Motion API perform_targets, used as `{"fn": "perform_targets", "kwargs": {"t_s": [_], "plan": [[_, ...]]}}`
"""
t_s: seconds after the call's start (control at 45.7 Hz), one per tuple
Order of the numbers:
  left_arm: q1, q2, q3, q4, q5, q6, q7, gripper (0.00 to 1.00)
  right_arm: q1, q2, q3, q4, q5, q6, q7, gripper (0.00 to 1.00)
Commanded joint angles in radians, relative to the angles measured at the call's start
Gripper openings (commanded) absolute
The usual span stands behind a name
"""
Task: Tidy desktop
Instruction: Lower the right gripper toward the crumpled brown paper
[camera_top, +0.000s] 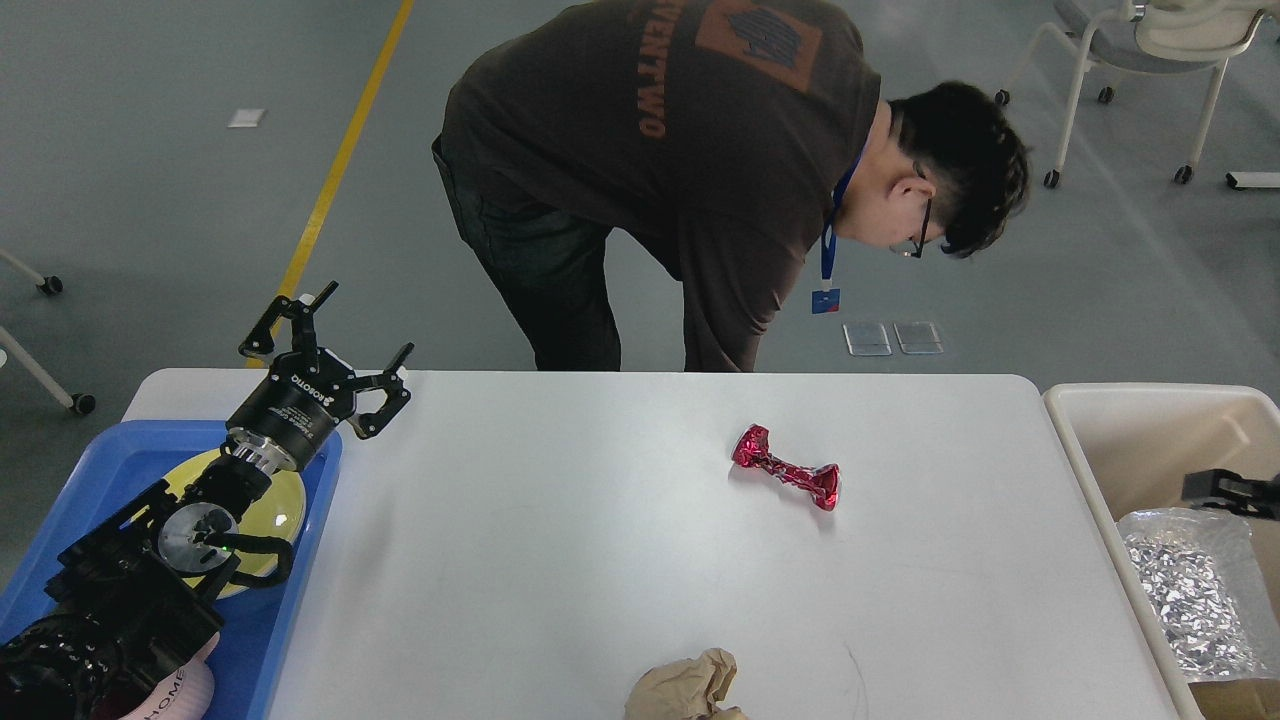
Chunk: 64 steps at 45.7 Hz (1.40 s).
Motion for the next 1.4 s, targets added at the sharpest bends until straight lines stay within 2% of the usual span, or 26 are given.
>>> {"fn": "perform_targets", "kwargs": {"t_s": [0.0,0.131,0.285,0.46,0.569,0.678,0.81,1.029,1.16,1.248,1.379], "plan": [[0.000,0.000,0.000,0.000,0.000,0.000,0.002,1.00,0.404,-0.022,-0.176,0.301,0.003,0.153,-0.007,1.00],[0.000,0.000,0.000,0.000,0.000,0.000,0.000,1.00,0.761,0.025,-0.294,0.481,0.009,0.354,-0.005,1.00],[0.000,0.000,0.000,0.000,0.000,0.000,0.000,1.00,1.059,0.081,-0.296,0.538,0.017,0.626,0.013,1.00],[0.000,0.000,-0.002,0.000,0.000,0.000,0.000,1.00,1.339,0.133,-0.266,0.538,0.122,0.626,0.128,1.00],[0.000,0.000,-0.002,0.000,-0.001,0.000,0.000,1.00,1.381,0.134,-0.252,0.538,0.165,0.626,0.128,1.00],[0.000,0.000,-0.002,0.000,0.000,0.000,0.000,1.00,1.355,0.136,-0.258,0.536,0.173,0.626,0.127,1.00],[0.000,0.000,-0.002,0.000,0.000,0.000,0.000,1.00,1.228,0.134,-0.259,0.535,0.247,0.626,0.122,1.00],[0.000,-0.002,-0.002,0.000,0.000,0.000,0.000,1.00,0.857,0.196,-0.265,0.541,0.463,0.626,0.113,1.00],[0.000,-0.002,0.000,0.000,0.000,0.000,0.000,1.00,0.621,0.288,-0.262,0.543,0.616,0.415,0.113,1.00],[0.000,-0.002,0.000,0.000,0.000,0.000,0.000,1.00,0.501,0.357,-0.252,0.547,0.646,0.274,0.113,1.00],[0.000,-0.002,0.000,0.000,0.000,0.000,0.002,1.00,0.362,0.427,-0.201,0.570,0.649,0.116,0.114,1.00]]}}
